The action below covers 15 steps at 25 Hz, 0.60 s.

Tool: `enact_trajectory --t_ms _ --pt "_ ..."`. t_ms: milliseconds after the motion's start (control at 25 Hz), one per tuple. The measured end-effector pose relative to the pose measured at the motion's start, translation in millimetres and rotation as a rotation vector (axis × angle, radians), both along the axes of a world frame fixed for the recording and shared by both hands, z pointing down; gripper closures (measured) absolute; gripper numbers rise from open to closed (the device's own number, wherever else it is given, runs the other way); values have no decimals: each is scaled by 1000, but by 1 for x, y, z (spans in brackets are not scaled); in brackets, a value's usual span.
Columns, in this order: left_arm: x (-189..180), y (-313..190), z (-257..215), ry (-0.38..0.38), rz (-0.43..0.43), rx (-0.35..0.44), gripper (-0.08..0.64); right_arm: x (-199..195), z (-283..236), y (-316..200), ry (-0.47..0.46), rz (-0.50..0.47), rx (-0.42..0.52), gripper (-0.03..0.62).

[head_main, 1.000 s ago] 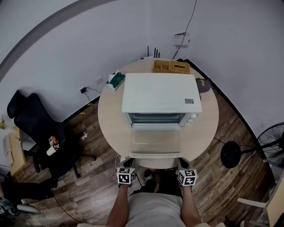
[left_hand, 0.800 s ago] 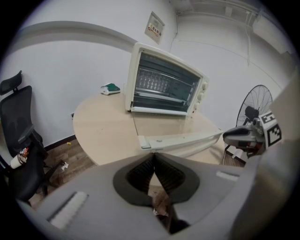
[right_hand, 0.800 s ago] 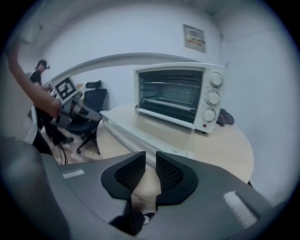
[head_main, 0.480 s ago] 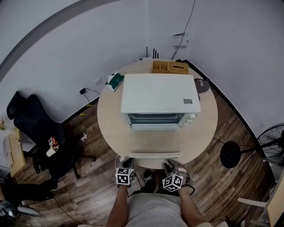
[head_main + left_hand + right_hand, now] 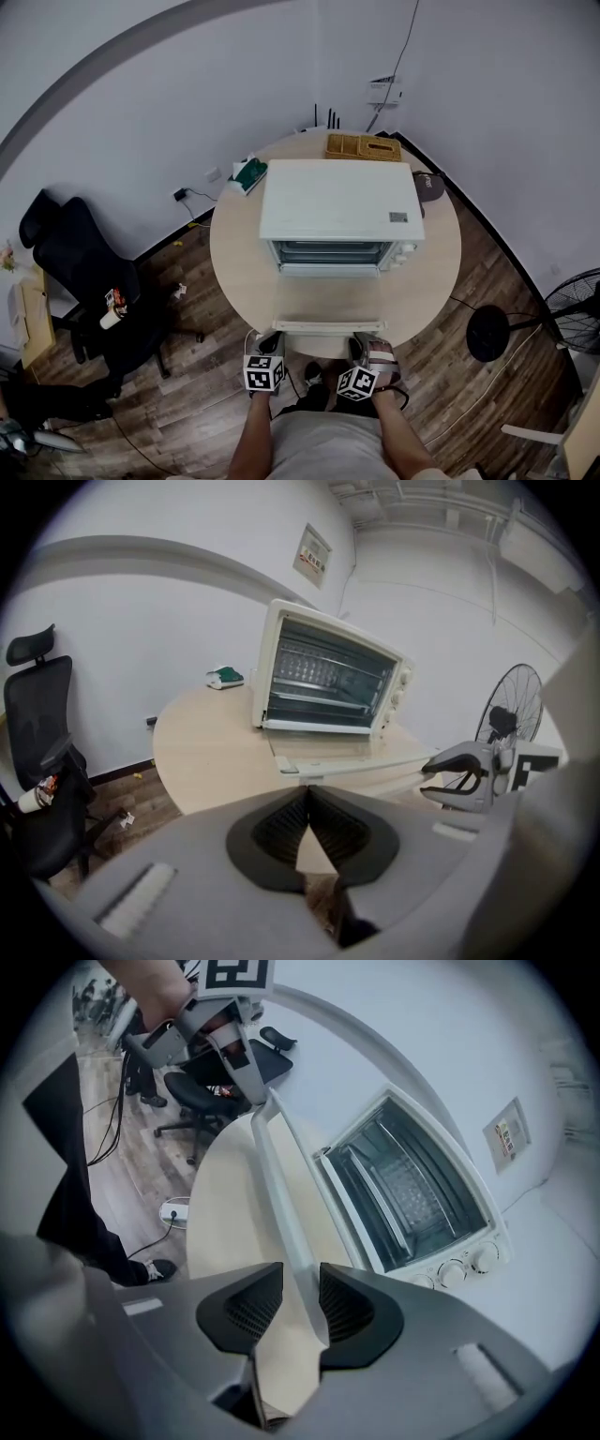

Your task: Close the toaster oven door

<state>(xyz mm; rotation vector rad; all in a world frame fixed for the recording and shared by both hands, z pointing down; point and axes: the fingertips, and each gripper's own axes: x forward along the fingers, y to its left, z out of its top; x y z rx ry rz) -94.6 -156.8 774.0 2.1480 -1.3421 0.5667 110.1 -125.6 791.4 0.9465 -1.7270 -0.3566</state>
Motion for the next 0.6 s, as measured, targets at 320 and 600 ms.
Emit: enact_trajectory --t_ms 320,600 --pt "-2 2 -14 29 -39 20 502 1 -10 -2 44 -56 0 508" --pt "-1 12 -13 16 -20 14 502 1 -17 -4 59 -57 8 508"
